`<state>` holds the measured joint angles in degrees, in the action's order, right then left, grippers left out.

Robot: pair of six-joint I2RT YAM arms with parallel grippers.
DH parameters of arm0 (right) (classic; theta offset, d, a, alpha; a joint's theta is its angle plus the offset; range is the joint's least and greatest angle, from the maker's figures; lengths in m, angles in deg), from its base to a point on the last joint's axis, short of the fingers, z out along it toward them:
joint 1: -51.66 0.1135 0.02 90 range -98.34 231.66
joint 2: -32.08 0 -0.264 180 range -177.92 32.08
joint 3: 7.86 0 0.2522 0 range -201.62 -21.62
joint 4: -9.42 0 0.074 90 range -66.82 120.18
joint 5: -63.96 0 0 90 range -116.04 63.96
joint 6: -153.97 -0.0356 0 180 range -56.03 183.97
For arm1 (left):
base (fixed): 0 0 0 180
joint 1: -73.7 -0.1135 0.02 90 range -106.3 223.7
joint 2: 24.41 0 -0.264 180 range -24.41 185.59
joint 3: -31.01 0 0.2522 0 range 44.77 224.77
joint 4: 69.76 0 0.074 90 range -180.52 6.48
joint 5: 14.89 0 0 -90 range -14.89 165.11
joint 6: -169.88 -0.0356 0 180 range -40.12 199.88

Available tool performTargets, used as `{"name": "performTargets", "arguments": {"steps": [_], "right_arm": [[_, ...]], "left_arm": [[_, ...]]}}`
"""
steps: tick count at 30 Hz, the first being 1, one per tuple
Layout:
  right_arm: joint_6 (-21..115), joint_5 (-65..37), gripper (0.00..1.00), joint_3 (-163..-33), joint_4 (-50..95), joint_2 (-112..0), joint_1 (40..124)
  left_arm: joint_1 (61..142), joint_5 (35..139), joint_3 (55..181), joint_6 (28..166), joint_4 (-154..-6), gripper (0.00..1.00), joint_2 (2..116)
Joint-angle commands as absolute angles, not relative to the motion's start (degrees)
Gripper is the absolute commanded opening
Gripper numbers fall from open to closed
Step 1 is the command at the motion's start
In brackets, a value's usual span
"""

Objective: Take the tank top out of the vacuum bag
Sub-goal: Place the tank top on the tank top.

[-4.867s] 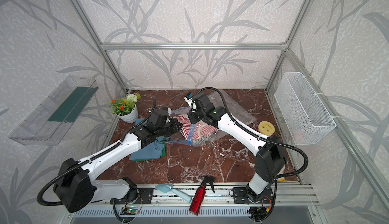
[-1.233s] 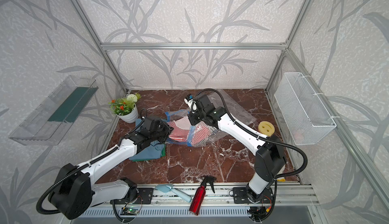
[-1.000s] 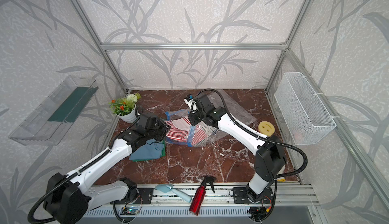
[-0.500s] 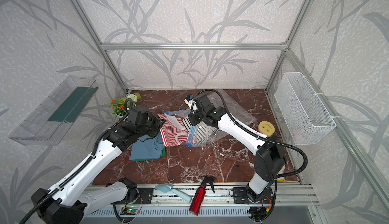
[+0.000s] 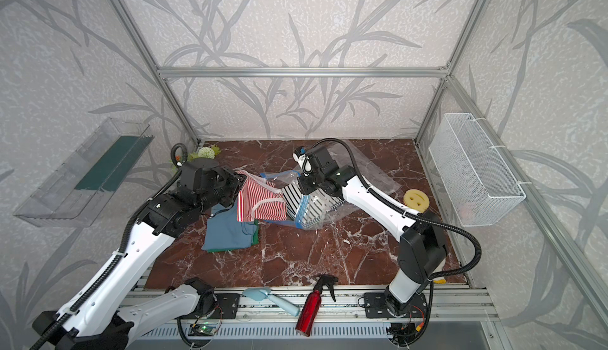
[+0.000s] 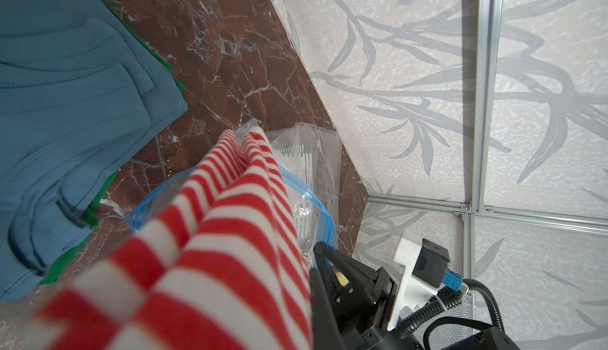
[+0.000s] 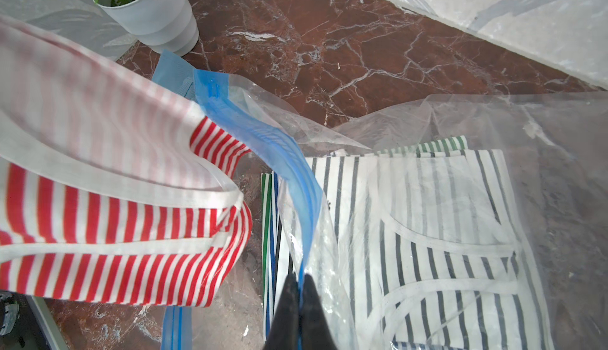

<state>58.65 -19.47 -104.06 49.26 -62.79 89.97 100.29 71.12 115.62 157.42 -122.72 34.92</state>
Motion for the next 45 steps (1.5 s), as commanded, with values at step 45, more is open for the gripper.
{"name": "performTargets", "arguments": {"steps": [45], "right_arm": [[57.21,-23.2,0.0,-98.51,55.45,-59.79,80.69]], "left_arm": [[88.79,52.92,124.16,150.46,-113.33,0.0,49.67]]}}
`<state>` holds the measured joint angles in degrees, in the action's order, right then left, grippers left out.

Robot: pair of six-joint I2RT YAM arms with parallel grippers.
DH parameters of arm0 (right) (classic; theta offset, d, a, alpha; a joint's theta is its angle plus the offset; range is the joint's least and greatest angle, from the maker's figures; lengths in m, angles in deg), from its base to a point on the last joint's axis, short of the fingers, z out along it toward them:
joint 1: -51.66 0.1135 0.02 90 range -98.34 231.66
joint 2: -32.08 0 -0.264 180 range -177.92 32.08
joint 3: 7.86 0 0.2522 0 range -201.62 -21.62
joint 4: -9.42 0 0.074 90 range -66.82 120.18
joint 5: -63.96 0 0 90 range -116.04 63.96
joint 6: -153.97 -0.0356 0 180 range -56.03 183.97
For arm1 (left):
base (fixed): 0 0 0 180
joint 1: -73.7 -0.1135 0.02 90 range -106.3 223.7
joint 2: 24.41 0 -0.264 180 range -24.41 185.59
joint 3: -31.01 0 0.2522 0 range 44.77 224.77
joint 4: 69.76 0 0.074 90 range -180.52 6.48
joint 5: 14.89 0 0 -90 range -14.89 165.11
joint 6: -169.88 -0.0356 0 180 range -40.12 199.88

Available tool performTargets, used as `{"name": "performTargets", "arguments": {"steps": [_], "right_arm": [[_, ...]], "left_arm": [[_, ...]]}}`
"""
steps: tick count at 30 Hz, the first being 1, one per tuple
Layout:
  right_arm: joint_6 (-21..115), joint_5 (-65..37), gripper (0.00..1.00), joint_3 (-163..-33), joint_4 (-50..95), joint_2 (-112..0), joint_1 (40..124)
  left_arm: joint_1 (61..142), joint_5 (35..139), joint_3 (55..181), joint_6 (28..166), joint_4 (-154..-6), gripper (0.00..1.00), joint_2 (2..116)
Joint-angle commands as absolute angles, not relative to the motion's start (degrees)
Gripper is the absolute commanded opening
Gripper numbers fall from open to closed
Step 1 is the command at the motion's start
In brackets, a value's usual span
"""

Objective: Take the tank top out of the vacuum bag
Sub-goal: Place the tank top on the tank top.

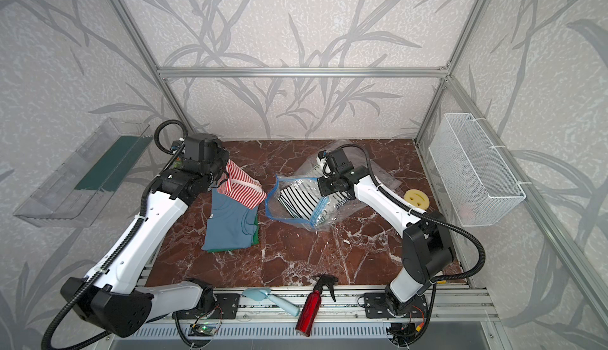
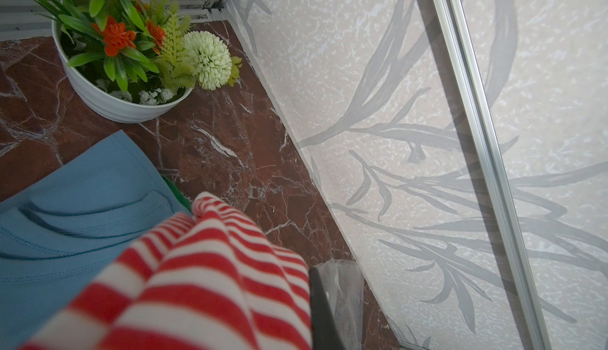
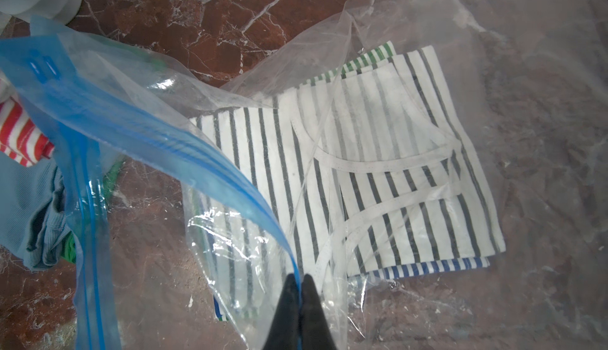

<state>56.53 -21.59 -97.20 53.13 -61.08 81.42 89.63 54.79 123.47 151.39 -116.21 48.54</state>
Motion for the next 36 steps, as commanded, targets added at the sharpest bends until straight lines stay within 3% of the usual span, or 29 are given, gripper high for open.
{"name": "performTargets", "arguments": {"steps": [1,23,33,36], "right_arm": [[57.37,-23.31,0.0,-98.53,55.58,-59.68,80.66],[57.29,-21.42,0.0,-97.48,55.17,-57.99,80.21],[57.32,-20.94,0.0,-97.3,54.92,-58.33,80.21],[56.92,-20.47,0.0,-96.79,54.3,-58.5,80.23]], "left_arm": [[88.53,53.03,124.53,150.32,-112.96,0.0,50.5],[86.63,51.33,137.56,150.92,-112.28,0.0,67.66],[86.65,49.86,140.92,152.54,-117.44,0.0,69.18],[86.62,47.69,136.34,155.21,-120.49,0.0,66.11]]}}
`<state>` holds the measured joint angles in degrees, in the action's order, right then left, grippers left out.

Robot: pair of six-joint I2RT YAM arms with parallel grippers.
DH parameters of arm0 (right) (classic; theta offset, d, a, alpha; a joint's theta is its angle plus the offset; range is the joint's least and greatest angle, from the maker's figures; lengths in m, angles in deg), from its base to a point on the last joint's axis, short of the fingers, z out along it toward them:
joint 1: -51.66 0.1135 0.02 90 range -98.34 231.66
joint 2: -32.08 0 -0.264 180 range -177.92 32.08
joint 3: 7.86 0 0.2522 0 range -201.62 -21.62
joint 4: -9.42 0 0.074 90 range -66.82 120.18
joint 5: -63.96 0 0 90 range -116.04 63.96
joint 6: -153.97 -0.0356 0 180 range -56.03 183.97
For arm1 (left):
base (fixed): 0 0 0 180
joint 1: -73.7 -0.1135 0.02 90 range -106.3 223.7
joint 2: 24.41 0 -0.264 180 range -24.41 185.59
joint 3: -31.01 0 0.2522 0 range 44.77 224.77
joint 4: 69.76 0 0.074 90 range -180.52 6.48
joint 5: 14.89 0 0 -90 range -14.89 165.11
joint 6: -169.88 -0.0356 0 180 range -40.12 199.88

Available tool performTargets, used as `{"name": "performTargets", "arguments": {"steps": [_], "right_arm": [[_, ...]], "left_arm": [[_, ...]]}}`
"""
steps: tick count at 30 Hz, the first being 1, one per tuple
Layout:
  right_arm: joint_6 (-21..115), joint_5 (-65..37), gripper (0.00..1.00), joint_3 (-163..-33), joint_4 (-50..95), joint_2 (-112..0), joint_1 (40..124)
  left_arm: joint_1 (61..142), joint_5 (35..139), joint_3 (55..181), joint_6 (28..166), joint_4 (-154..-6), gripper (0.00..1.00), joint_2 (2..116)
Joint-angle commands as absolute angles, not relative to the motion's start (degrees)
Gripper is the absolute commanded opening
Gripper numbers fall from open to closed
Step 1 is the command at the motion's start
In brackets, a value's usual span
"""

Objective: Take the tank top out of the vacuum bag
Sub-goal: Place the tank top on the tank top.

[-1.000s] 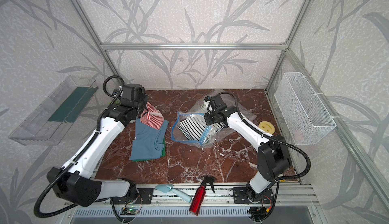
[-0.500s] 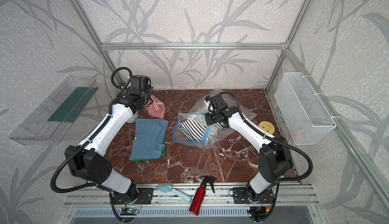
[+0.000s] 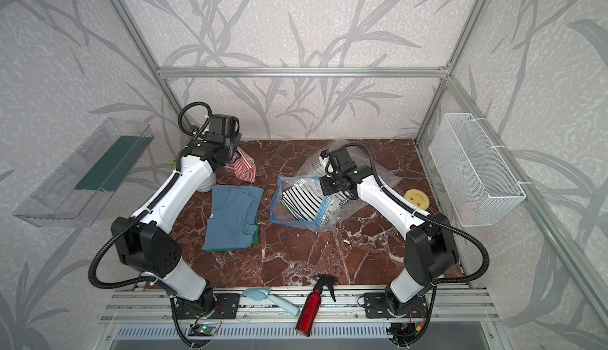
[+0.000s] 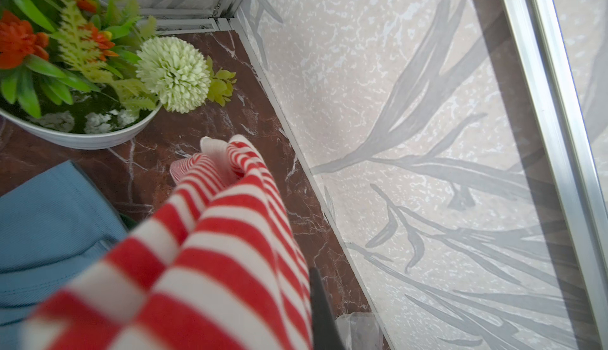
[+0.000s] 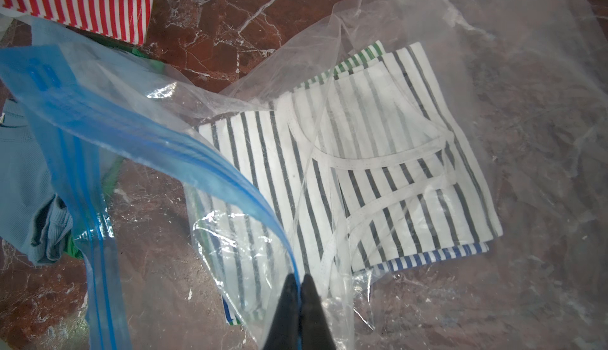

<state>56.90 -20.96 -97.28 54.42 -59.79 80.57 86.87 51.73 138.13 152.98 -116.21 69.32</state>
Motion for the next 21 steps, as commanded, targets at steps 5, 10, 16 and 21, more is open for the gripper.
{"name": "performTargets", "arguments": {"steps": [5,10,16,21], "right_arm": [[56.76,-19.3,0.0,-97.38,54.27,-59.63,80.22],[56.54,-18.94,0.0,-97.92,54.24,-60.02,80.19],[55.85,-17.79,0.0,-98.02,53.86,-60.47,80.4],[55.48,-17.47,0.0,-98.08,53.6,-60.69,80.71]], "left_arm": [[86.62,46.59,122.53,160.5,-120.42,0.0,60.43],[86.97,49.34,112.32,165.01,-120.37,0.0,55.3],[87.33,51.04,105.88,167.04,-121.08,0.0,51.3],[88.45,52.87,100.96,170.02,-122.09,0.0,47.3]]}}
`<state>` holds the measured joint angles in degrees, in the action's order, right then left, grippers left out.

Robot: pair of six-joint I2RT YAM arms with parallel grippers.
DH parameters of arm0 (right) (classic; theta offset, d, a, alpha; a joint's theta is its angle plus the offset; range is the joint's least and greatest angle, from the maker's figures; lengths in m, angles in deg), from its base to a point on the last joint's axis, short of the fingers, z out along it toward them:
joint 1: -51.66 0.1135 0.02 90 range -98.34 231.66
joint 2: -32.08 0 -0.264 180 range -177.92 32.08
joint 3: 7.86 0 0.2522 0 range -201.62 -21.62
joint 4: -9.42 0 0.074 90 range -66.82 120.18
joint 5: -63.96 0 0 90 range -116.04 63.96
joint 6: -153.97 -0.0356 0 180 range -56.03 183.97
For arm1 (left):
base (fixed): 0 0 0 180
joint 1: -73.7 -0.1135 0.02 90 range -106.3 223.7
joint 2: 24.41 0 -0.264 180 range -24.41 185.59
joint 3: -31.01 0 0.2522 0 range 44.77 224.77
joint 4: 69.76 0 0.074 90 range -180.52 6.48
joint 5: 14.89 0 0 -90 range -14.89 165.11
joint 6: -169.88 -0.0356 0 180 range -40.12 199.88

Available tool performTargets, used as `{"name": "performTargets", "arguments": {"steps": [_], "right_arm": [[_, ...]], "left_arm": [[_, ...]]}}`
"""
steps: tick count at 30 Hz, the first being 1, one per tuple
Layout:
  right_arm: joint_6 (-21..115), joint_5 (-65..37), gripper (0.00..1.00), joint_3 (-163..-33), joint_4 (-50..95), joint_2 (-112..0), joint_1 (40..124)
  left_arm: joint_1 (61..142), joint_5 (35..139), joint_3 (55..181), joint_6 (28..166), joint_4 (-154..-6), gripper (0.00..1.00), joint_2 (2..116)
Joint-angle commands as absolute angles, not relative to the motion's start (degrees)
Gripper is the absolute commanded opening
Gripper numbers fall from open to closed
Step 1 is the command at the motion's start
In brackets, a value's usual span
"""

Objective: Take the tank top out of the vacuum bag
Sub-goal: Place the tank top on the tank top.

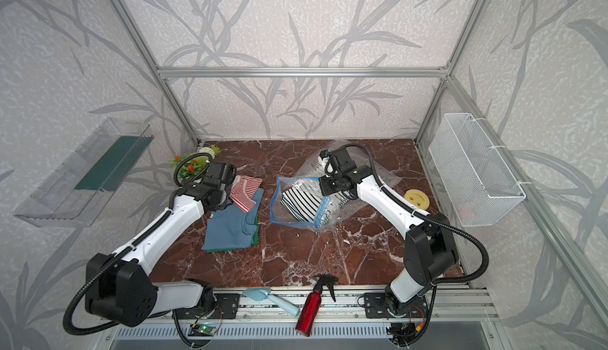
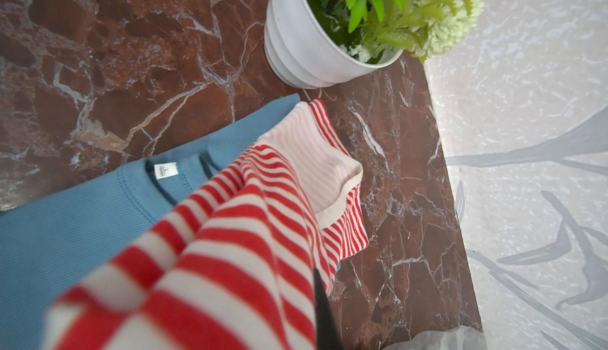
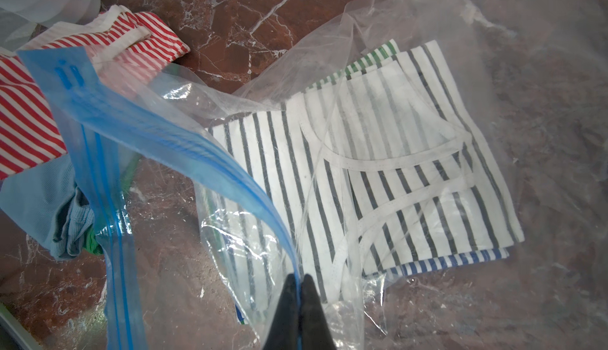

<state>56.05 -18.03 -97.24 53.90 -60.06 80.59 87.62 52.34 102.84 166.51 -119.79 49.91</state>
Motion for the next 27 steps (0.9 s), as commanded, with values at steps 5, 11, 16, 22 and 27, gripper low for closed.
{"name": "performTargets", "arguments": {"steps": [5,11,16,22,27], "right_arm": [[55.42,-17.35,0.0,-98.09,53.45,-60.64,81.02],[55.52,-16.91,0.0,-98.19,53.41,-60.75,81.24],[55.49,-17.08,0.0,-97.97,53.4,-60.56,81.23],[55.35,-16.66,0.0,-98.29,53.26,-60.91,81.29],[55.35,-16.64,0.0,-98.38,53.21,-61.18,81.43]], "left_arm": [[91.08,52.21,95.9,173.62,-124.2,0.0,42.56],[91.99,52.61,89.94,175.74,-124.93,0.0,40.36],[92.25,52.9,85.97,175.95,-124.23,0.07,38.7],[92.69,53.8,82.19,176.06,-124.57,0.18,36.59],[92.69,53.27,80.82,172.49,-128.17,0.36,34.0]]}}
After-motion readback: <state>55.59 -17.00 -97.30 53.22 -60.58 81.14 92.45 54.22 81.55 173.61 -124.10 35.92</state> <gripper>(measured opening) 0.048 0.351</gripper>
